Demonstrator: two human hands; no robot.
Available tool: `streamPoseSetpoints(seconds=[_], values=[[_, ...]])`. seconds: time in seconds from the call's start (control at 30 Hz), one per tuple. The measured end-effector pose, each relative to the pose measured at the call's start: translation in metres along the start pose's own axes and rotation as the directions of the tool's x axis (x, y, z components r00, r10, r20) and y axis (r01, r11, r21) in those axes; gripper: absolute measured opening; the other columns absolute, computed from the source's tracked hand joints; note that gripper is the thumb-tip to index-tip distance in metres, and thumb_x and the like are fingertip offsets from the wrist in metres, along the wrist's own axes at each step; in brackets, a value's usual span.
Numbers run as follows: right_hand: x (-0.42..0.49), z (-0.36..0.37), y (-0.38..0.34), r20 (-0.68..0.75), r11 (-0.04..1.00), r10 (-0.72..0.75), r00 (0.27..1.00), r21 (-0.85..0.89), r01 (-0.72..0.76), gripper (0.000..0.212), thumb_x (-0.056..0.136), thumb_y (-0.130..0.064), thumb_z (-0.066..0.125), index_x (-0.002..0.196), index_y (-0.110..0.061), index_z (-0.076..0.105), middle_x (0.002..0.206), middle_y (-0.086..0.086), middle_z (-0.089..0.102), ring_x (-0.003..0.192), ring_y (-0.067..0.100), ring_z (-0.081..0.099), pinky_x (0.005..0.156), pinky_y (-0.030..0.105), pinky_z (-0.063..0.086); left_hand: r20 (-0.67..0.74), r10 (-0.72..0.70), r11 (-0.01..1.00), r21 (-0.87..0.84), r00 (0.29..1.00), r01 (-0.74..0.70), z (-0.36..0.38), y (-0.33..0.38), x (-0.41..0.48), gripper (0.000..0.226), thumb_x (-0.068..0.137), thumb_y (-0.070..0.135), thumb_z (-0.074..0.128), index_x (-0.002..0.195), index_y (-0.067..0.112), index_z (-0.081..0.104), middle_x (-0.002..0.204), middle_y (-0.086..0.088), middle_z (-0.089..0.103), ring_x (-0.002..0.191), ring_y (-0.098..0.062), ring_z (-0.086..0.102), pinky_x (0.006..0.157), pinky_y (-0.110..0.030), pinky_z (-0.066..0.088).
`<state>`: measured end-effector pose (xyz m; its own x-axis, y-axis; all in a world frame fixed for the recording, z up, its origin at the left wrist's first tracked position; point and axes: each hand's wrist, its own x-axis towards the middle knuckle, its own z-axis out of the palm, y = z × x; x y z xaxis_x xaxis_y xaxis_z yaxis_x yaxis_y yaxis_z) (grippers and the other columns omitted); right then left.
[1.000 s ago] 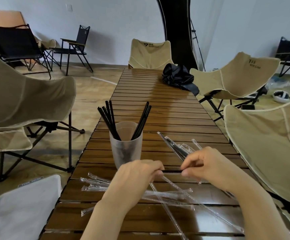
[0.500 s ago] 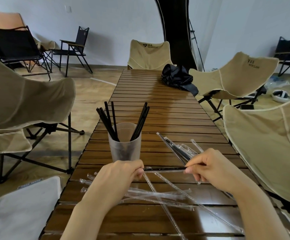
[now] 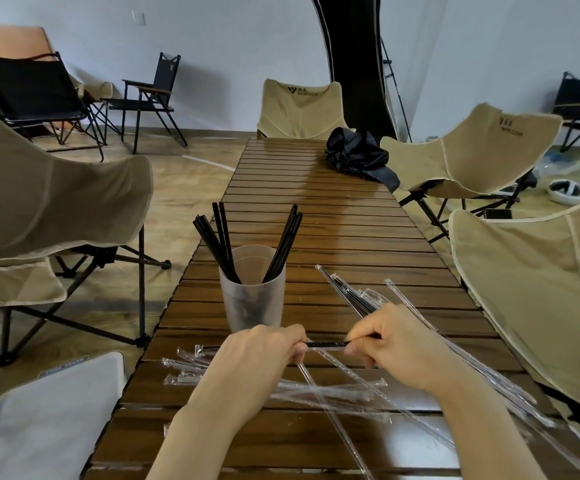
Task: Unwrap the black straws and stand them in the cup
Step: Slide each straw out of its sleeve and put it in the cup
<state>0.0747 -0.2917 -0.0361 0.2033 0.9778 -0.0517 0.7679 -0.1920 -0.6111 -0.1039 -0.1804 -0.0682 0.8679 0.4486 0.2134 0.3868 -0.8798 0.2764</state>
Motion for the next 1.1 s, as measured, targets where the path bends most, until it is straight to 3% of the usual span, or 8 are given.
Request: streamPoseSetpoints(seconds=[0.17, 0.3, 0.4, 0.6, 0.8, 0.93, 1.1], values=[[-0.001, -0.002, 0.007, -0.018, 0.999, 0.013, 1.0, 0.036, -0.012, 0.028, 0.09, -0.024, 0.062, 0.064, -0.017, 0.069, 0.053, -0.003, 0.06, 0.042, 0.002, 0.045, 0.049, 0.01, 0.038, -0.015, -0.087, 0.971, -0.225, 0.996, 0.082, -0.018, -0.009, -0.008, 0.013, 0.097, 0.037, 0.044, 0.094, 0.041, 0.056, 0.077, 0.018, 0.061, 0.077, 0.008, 0.057, 0.068, -0.008, 0.043], [-0.013, -0.016, 0.028, -0.046, 0.994, 0.097, 0.994, 0.048, -0.095, 0.018, 0.088, -0.028, 0.064, 0.075, -0.023, 0.075, 0.065, -0.004, 0.069, 0.055, 0.007, 0.06, 0.064, 0.013, 0.046, 0.073, -0.143, 0.965, -0.212, 0.987, 0.155, -0.031, -0.028, -0.022, 0.021, 0.096, 0.038, 0.048, 0.078, 0.042, 0.059, 0.071, 0.02, 0.063, 0.078, 0.01, 0.057, 0.066, -0.01, 0.039], [-0.015, -0.017, 0.034, -0.029, 0.99, 0.112, 0.993, 0.083, -0.109, 0.018, 0.088, -0.026, 0.065, 0.073, -0.031, 0.074, 0.063, -0.005, 0.069, 0.064, 0.013, 0.066, 0.077, 0.024, 0.051, 0.095, -0.153, 0.969, -0.18, 0.984, 0.168, -0.033, -0.03, -0.024, 0.028, 0.097, 0.035, 0.046, 0.073, 0.04, 0.059, 0.069, 0.022, 0.062, 0.077, 0.007, 0.057, 0.065, -0.012, 0.038], [-0.008, -0.012, 0.031, -0.029, 0.995, 0.097, 0.995, 0.009, -0.097, 0.021, 0.089, -0.022, 0.064, 0.072, -0.018, 0.074, 0.057, -0.005, 0.065, 0.044, 0.0, 0.049, 0.052, 0.007, 0.039, 0.105, -0.119, 0.985, -0.117, 0.987, 0.131, -0.033, -0.023, -0.02, 0.027, 0.098, 0.033, 0.045, 0.074, 0.035, 0.058, 0.067, 0.012, 0.063, 0.073, 0.001, 0.058, 0.068, -0.012, 0.042], [-0.007, -0.011, 0.03, -0.047, 0.996, 0.09, 0.995, -0.009, -0.091, 0.023, 0.088, -0.021, 0.064, 0.067, -0.019, 0.073, 0.052, -0.005, 0.061, 0.044, 0.0, 0.05, 0.055, 0.008, 0.042, 0.19, -0.078, 0.991, -0.089, 0.979, 0.097, -0.028, -0.019, -0.013, 0.022, 0.1, 0.03, 0.042, 0.084, 0.028, 0.057, 0.077, 0.013, 0.059, 0.071, 0.001, 0.052, 0.064, -0.005, 0.032], [-0.006, -0.011, 0.027, -0.034, 0.998, 0.069, 0.997, -0.009, -0.069, 0.024, 0.088, -0.022, 0.063, 0.065, -0.016, 0.07, 0.057, 0.002, 0.063, 0.046, 0.002, 0.05, 0.058, 0.008, 0.043, 0.172, -0.096, 0.988, -0.106, 0.98, 0.115, -0.028, -0.019, -0.016, 0.025, 0.1, 0.031, 0.043, 0.081, 0.031, 0.059, 0.076, 0.012, 0.064, 0.071, 0.001, 0.054, 0.067, -0.008, 0.036], [-0.006, -0.009, 0.028, -0.009, 0.995, 0.099, 0.995, -0.017, -0.099, 0.026, 0.087, -0.021, 0.065, 0.063, -0.027, 0.071, 0.053, -0.008, 0.062, 0.051, 0.005, 0.056, 0.056, 0.01, 0.043, 0.193, -0.096, 0.99, -0.08, 0.977, 0.113, -0.027, -0.019, -0.017, 0.024, 0.099, 0.032, 0.045, 0.077, 0.035, 0.054, 0.071, 0.016, 0.058, 0.066, 0.005, 0.051, 0.063, -0.006, 0.034]])
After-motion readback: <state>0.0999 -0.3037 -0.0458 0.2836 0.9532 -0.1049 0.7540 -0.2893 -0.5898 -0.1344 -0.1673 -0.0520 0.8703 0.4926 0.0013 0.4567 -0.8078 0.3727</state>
